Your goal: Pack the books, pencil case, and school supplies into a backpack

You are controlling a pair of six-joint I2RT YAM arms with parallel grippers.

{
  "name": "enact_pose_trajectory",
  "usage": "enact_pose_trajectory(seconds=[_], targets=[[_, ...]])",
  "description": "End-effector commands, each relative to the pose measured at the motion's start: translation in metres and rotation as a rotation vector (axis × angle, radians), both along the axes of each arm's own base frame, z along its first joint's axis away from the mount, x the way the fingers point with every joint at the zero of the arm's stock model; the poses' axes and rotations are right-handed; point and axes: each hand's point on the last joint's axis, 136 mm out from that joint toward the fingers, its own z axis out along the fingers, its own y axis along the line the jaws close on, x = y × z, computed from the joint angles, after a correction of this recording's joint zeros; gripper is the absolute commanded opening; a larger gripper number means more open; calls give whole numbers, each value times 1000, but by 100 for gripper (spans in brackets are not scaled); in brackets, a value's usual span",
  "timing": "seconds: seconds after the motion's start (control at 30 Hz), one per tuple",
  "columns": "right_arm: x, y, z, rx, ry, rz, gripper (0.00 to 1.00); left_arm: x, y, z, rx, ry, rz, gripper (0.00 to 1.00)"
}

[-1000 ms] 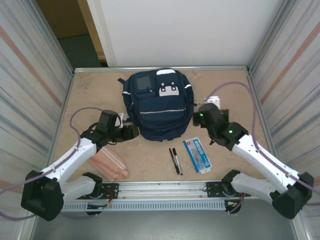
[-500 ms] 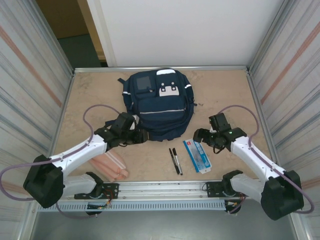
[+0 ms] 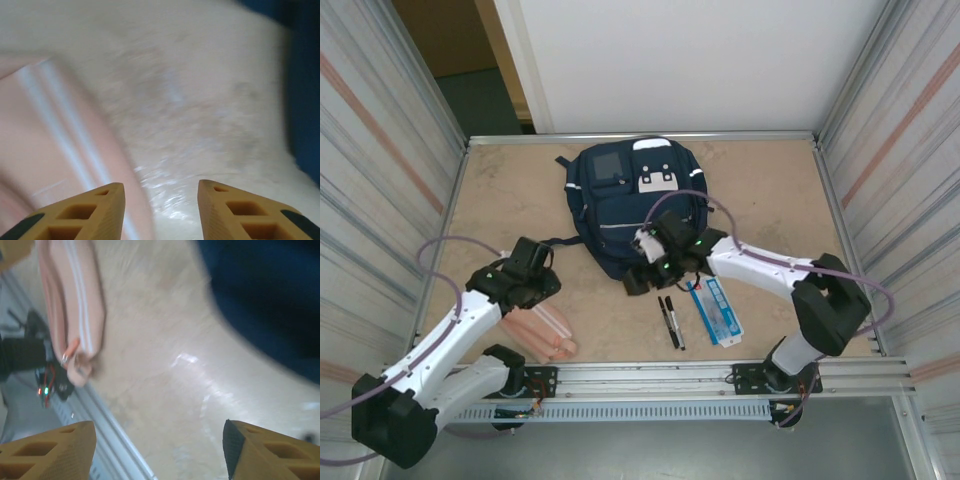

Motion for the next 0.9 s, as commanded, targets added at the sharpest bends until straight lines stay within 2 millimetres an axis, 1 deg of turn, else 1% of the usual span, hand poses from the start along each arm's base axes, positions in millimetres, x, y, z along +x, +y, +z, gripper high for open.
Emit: enact_pose_trajectory(seconds=[0.0,0.07,0.1,0.17,0.2,0.27,0.37,0.4,0.47,0.53,0.63,0.73,0.77,0.87], targets=[[-32,29,-2,47,65,126,68,-52,45,-6,132,186,231,40],[-50,49,-8,33,74,200,68,-65,48,-16,108,226,292,39],[-55,59,-12,28,76,231,69,-69,47,-21,78,234,338,38],[-62,80,-22,13,94,274,68,-71,39,-35,-51,247,434,31],[-61,89,-25,4,108,273,68,-69,35,-39,-115,246,462,29],[-57,107,-32,0,157,266,66,-64,32,-44,-207,215,525,29],[-50,131,-35,17,190,266,66,-58,37,-47,-238,174,550,25],[-46,139,-34,23,185,266,66,-58,38,-48,-243,180,553,25],[-42,152,-39,9,194,251,65,-61,39,-54,-253,223,551,23],[-37,161,-45,2,204,215,62,-62,37,-60,-254,258,536,18],[-35,172,-58,-20,221,182,57,-60,33,-65,-268,275,510,5],[-35,170,-72,-99,219,179,58,-49,28,-65,-302,236,485,3],[-36,170,-77,-107,233,181,58,-46,26,-67,-320,227,480,4],[-45,172,-84,-93,289,204,58,-44,15,-72,-382,236,472,3]])
